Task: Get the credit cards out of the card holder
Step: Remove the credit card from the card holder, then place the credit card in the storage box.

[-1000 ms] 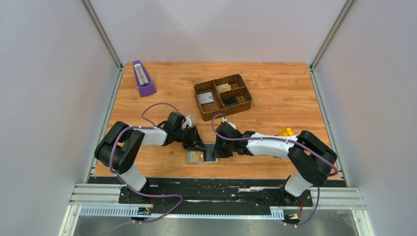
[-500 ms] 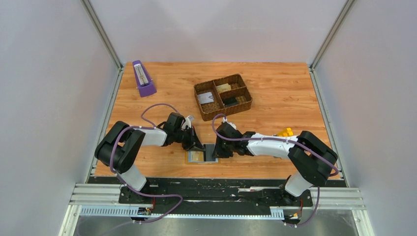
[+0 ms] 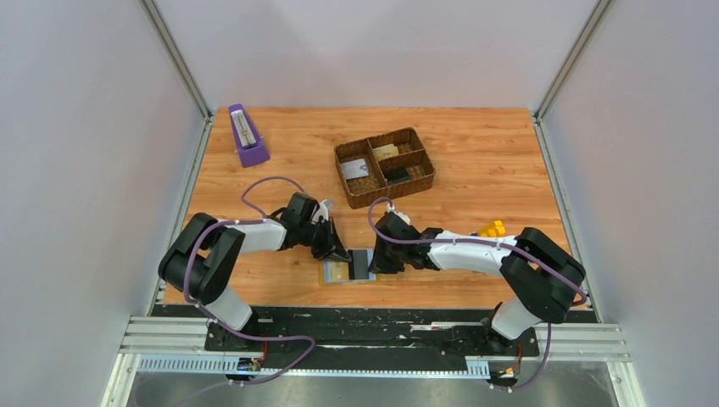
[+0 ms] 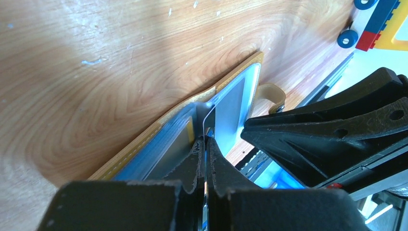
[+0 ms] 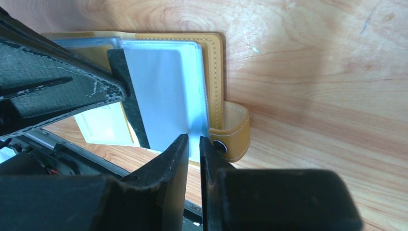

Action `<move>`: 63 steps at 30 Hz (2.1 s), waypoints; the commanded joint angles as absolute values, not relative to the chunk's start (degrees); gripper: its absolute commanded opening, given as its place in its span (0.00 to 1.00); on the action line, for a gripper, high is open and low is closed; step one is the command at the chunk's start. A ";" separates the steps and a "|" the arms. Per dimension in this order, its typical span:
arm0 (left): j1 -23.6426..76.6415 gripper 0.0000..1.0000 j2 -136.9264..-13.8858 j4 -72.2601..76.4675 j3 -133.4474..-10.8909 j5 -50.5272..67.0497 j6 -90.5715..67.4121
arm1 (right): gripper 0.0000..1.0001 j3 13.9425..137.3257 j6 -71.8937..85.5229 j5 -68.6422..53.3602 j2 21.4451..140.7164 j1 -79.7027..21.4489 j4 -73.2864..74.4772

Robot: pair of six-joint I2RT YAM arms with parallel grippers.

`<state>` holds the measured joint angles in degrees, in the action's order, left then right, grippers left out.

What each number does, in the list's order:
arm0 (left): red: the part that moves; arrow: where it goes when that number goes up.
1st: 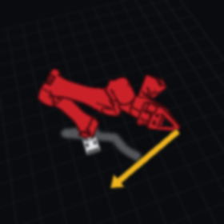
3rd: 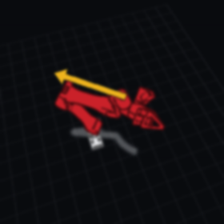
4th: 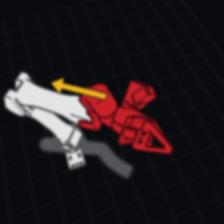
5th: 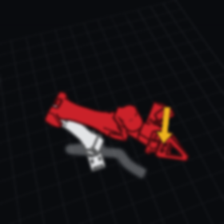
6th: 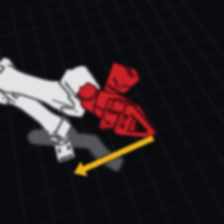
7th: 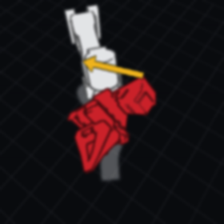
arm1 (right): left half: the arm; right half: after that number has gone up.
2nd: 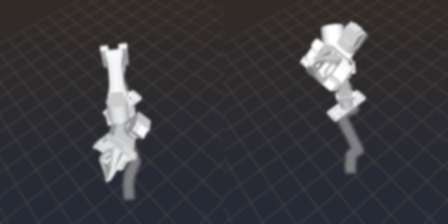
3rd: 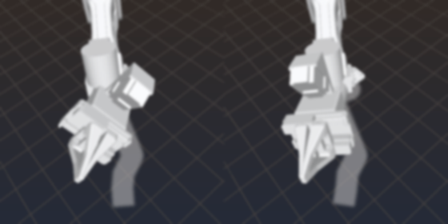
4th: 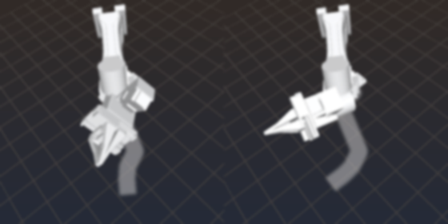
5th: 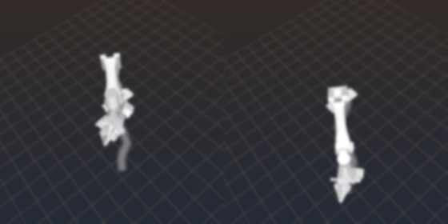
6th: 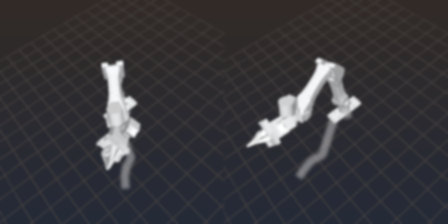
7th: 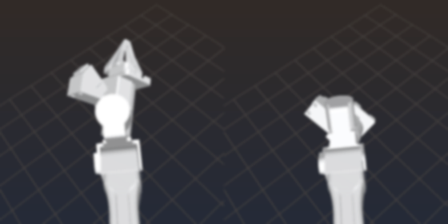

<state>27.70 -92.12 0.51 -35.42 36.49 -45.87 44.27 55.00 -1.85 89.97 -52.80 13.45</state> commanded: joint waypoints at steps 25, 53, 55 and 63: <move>27.78 0.00 -75.72 -34.25 -49.85 22.97 -35.90 | 0.17 48.89 43.77 8.27 80.05 -51.29 17.49; 27.77 0.00 -65.47 -27.58 -52.48 33.24 -58.08 | 0.50 26.64 -24.81 11.05 60.65 -72.51 -29.56; 27.73 0.00 -64.84 -27.22 -52.14 32.90 -59.38 | 0.51 26.99 -26.46 12.62 62.16 -73.46 -29.89; 27.77 0.00 -63.00 -25.85 -50.81 31.95 -62.26 | 0.36 28.59 -31.11 23.36 69.38 -75.58 -35.81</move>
